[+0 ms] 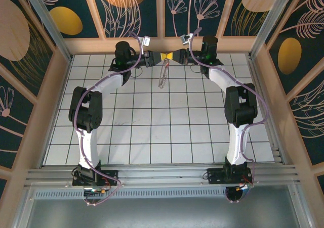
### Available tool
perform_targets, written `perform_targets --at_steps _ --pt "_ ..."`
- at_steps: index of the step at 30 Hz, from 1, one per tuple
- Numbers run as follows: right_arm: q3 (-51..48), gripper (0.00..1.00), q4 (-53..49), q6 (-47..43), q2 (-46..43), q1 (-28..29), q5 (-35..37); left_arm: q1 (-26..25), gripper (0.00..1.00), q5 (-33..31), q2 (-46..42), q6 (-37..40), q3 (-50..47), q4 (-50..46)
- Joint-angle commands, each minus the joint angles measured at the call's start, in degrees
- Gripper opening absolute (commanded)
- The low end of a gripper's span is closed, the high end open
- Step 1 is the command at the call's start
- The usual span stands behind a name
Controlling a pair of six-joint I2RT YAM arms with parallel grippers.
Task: Put the keys on the keyring
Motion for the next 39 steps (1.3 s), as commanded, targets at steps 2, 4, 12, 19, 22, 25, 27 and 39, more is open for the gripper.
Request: perform_targets --at_steps 2,4,12,19,22,25,27,39 --pt "0.76 0.0 0.45 -1.47 -0.73 -0.66 0.05 -0.36 0.3 -0.01 -1.68 -0.52 -0.12 2.98" --pt "0.76 0.0 0.45 -1.48 -0.68 -0.73 0.14 -0.34 0.27 0.17 -1.75 -0.65 -0.29 3.27" --pt "0.93 0.0 0.52 -1.12 -0.39 -0.85 0.58 -0.66 0.28 1.3 -1.79 -0.93 -0.94 4.06" --pt "1.01 0.0 0.99 -0.66 -0.48 -0.8 0.4 -1.31 0.29 1.39 -1.51 -0.54 -0.27 3.67" --pt "1.11 0.0 0.8 -0.73 -0.47 -0.75 0.22 -1.37 0.24 1.45 -1.23 -0.35 0.15 3.29" --pt "1.25 0.0 0.39 -1.11 -0.45 -0.64 0.05 -1.52 0.21 1.57 -1.14 -0.01 0.5 2.87" --pt "1.28 0.0 0.19 -1.28 -0.43 -0.67 0.05 -1.63 0.19 1.57 -1.07 0.32 0.79 2.42" --pt "1.99 0.0 -1.28 -2.17 -0.75 -0.42 0.01 -2.26 0.21 0.87 -0.75 2.31 1.95 -0.42"
